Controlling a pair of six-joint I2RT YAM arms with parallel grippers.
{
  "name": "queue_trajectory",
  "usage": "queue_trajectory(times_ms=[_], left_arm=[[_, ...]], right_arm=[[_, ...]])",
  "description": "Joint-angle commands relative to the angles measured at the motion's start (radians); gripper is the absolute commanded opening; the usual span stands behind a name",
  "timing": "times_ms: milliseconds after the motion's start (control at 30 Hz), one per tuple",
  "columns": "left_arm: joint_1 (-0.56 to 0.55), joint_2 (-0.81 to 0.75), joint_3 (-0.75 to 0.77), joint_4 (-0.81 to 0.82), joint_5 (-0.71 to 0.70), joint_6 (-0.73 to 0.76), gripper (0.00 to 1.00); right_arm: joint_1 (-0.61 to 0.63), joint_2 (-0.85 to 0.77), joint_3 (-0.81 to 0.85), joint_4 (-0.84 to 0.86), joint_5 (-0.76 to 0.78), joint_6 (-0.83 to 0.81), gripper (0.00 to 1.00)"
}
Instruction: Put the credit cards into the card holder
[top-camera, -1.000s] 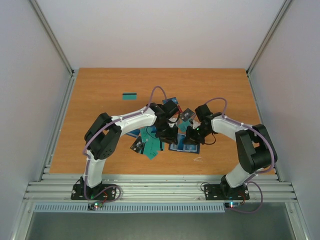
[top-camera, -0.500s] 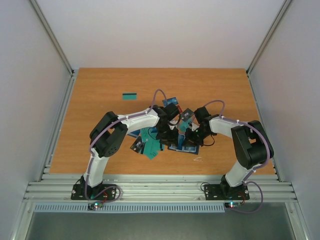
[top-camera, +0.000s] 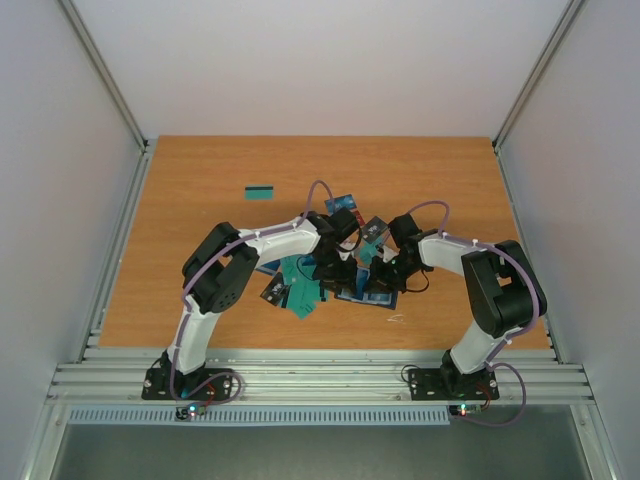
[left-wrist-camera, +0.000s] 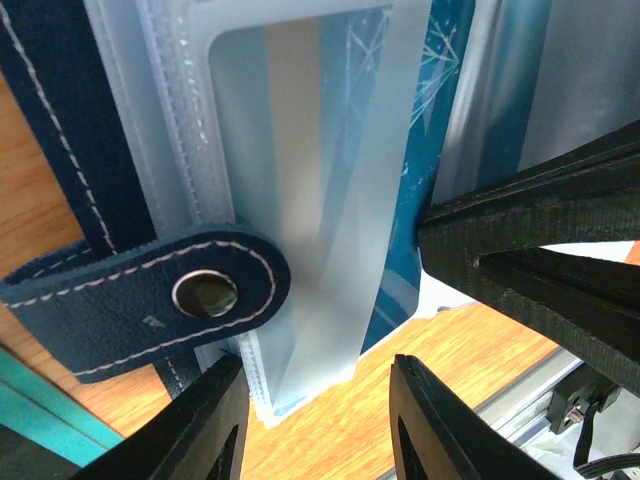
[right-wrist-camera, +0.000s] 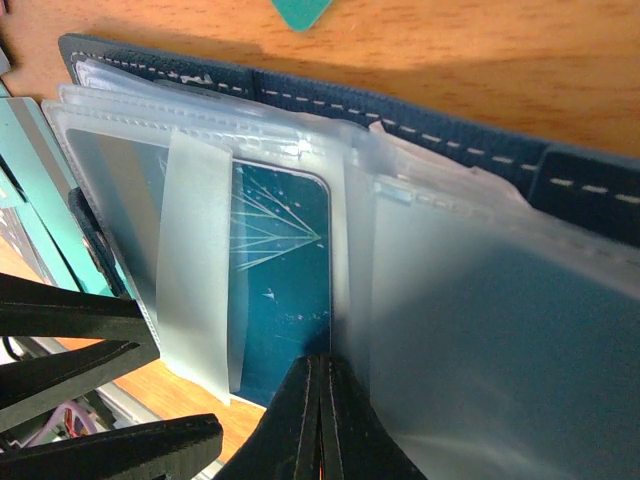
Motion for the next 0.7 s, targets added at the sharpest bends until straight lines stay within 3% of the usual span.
queue_trajectory(times_ms=[0,667], left_arm=[[-0.001,0.020,0.015,0.018,0.006,0.015,0.40],[-0.010,0.012,0.075,0.002,0.000,0.020,0.32]], right_arm=[[0.006,0.033,-0.019,0.012,0.021,-0.007,0.02],[0.006,0.030,-0.016,0.009,0.023,0.001,0.01]])
